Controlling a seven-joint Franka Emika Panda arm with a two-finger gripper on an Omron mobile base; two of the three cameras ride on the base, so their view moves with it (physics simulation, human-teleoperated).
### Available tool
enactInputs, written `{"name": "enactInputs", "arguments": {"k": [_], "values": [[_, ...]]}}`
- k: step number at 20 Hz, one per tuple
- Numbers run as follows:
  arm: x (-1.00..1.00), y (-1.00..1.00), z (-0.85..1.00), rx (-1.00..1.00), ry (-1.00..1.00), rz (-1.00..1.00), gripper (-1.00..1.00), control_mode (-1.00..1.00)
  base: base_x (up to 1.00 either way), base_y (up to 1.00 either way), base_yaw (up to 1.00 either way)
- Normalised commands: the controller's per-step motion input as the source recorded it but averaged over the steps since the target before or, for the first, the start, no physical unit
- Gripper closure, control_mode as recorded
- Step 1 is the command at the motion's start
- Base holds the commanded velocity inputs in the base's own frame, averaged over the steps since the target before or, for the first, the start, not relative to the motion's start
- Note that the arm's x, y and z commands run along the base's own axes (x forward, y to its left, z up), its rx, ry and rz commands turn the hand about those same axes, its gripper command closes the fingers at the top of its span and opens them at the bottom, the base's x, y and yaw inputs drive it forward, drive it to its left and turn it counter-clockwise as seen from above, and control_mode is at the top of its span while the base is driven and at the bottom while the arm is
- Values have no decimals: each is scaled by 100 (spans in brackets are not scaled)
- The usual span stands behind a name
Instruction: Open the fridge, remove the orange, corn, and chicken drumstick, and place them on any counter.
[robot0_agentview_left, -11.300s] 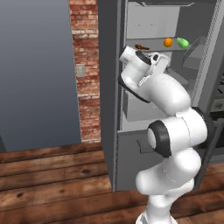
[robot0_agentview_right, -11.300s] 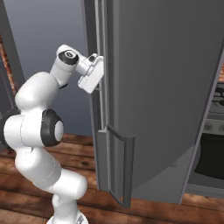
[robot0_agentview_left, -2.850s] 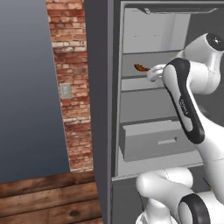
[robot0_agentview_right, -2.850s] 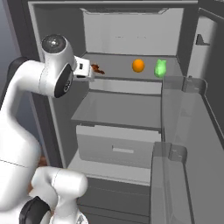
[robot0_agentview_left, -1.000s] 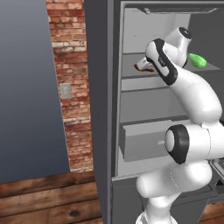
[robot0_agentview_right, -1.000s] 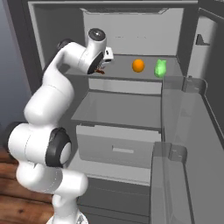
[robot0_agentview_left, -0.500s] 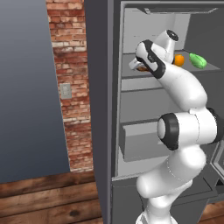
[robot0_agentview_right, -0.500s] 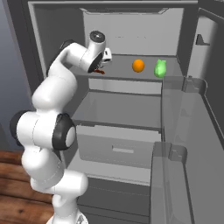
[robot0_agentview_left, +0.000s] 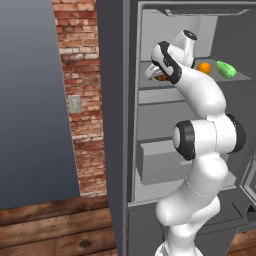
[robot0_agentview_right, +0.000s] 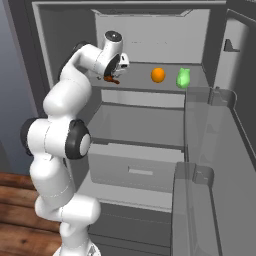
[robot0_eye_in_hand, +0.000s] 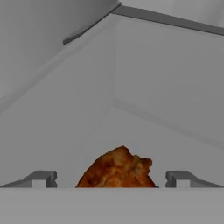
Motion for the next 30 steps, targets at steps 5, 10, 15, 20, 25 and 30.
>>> {"name": "enactInputs", "arguments": {"k": [5, 10, 15, 20, 25, 30], "values": [[-2, 0, -36, -1, 0, 0, 100, -100, 0, 0, 0], [0, -2, -12, 0, 0, 0, 100, -100, 0, 0, 0], [0, 0, 0, 0, 0, 0, 100, -100, 0, 0, 0], [-67, -11, -3, 0, 0, 2, 100, -100, 0, 0, 0], [-100, 0, 7, 1, -9, -8, 100, -100, 0, 0, 0], [-100, 0, 26, 0, -1, -22, 100, -100, 0, 0, 0]]}}
